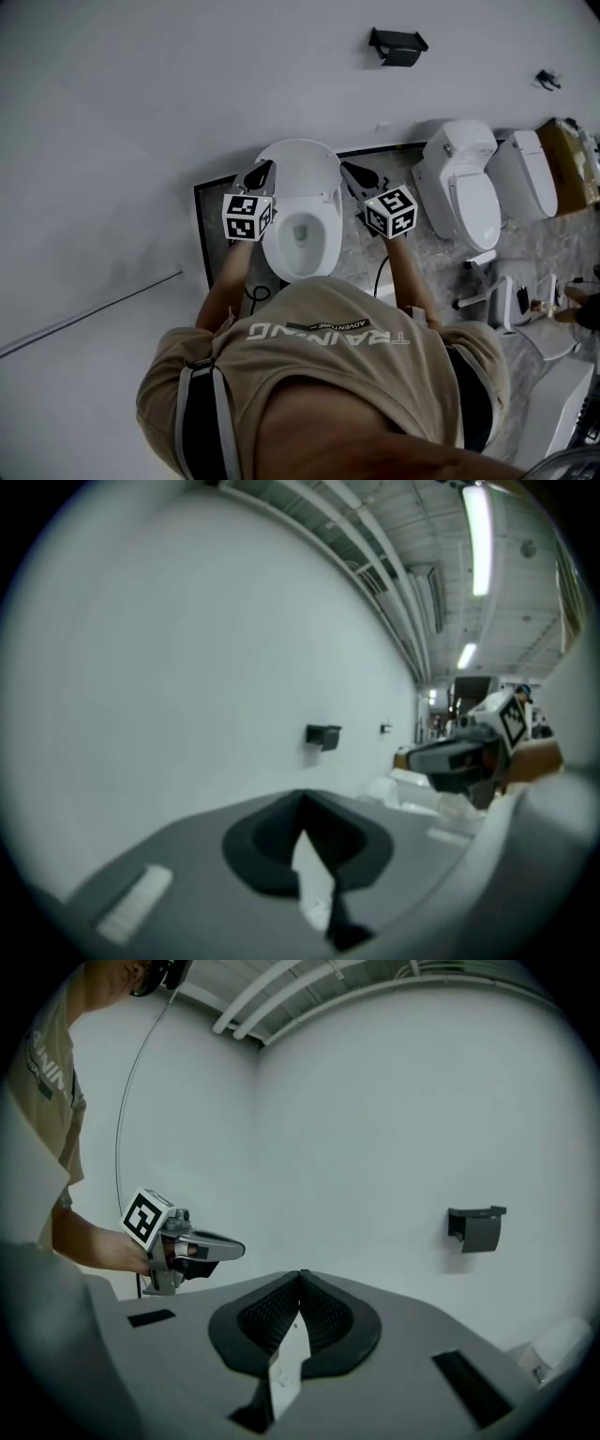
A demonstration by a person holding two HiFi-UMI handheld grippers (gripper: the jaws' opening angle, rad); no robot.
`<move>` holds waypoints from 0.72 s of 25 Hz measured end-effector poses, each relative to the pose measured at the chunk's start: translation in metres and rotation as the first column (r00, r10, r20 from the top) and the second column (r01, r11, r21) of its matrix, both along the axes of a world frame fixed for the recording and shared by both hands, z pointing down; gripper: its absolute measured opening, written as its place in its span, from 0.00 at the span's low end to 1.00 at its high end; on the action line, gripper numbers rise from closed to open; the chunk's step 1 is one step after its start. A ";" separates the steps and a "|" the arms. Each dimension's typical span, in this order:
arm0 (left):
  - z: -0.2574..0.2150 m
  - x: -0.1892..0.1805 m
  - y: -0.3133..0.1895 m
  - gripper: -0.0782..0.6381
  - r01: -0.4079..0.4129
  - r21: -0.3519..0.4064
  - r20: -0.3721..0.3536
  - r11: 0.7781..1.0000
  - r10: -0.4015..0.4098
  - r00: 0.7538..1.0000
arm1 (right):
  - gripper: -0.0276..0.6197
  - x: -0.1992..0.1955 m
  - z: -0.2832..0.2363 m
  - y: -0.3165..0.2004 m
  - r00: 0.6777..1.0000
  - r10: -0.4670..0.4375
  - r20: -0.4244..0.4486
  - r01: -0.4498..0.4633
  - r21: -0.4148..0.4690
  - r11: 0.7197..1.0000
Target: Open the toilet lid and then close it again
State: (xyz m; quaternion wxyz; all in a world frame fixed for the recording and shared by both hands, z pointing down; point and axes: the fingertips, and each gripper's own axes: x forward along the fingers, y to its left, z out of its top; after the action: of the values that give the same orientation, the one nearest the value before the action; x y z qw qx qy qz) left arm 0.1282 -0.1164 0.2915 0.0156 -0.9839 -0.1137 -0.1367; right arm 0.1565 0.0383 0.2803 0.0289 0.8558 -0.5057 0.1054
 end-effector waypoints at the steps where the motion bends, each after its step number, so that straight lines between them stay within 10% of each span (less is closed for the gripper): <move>1: -0.009 0.002 -0.002 0.12 0.012 0.008 -0.016 1.000 -0.012 1.000 | 0.07 0.001 -0.008 0.002 1.000 0.012 -0.028 -0.012 -0.006 1.000; 8: -0.052 -0.008 -0.011 0.12 0.089 0.084 -0.085 0.993 -0.082 0.993 | 0.07 -0.004 -0.040 -0.012 0.984 0.018 -0.175 -0.030 -0.063 0.998; 18: -0.098 -0.021 -0.024 0.12 0.124 0.088 -0.192 0.988 -0.106 0.976 | 0.07 -0.012 -0.097 -0.031 0.981 0.020 -0.195 -0.006 0.073 0.997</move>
State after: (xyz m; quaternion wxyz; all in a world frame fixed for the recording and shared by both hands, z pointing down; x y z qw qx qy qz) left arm 0.1074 -0.1408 0.1934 0.0672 -0.9954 -0.0476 -0.0498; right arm 0.1444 0.0077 0.1833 0.0470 0.8657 -0.4984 0.0029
